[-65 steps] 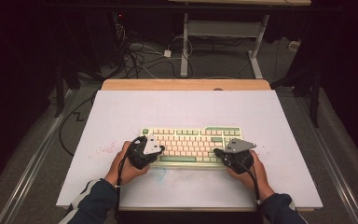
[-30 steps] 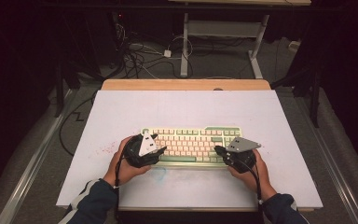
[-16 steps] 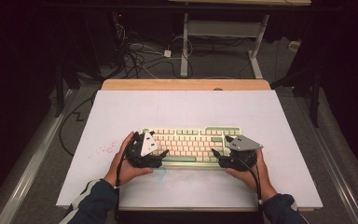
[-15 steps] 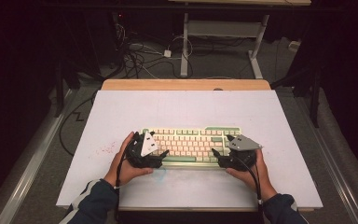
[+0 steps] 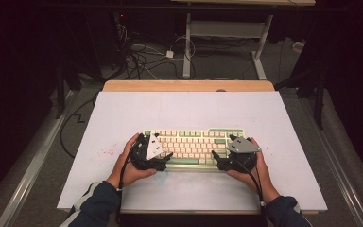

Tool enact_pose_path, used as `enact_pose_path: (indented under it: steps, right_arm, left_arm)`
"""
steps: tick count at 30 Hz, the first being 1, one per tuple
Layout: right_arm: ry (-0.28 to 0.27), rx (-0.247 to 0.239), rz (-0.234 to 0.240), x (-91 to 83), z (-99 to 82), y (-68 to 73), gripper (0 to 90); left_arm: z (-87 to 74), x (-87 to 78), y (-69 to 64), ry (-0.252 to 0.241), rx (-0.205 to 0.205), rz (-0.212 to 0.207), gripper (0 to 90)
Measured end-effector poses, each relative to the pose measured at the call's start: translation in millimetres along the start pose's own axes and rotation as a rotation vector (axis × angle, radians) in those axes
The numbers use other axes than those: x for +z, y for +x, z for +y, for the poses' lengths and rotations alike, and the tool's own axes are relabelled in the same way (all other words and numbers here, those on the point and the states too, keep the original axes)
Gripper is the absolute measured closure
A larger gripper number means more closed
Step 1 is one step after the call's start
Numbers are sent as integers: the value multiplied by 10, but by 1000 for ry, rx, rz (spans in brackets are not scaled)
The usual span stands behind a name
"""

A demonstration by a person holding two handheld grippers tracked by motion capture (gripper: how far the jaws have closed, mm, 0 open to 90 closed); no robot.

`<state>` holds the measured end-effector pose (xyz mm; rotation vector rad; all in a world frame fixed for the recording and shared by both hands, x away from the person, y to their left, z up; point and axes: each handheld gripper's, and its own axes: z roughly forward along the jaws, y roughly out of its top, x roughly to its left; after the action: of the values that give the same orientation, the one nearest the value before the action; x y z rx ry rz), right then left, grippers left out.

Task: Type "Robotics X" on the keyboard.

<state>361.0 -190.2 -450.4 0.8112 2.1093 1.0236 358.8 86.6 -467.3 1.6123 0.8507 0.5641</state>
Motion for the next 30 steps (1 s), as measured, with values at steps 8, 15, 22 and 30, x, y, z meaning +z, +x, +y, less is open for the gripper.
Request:
enact_pose_path:
  steps: [8, 15, 22, 30]
  right_arm:
    - [-5, -23, -22, -67, 27, 9, 199]
    - [-25, -30, -25, -178, 49, 21, 199]
    - [-32, -40, -40, -241, 51, 18, 199]
    - [-51, -38, -49, -350, 39, -10, 199]
  left_arm:
    - [32, -45, -16, -24, 8, -2, 175]
    - [51, -121, -35, -45, 31, -2, 175]
    - [76, -190, -46, -67, 41, -1, 175]
    - [69, -290, -44, -80, 55, 1, 175]
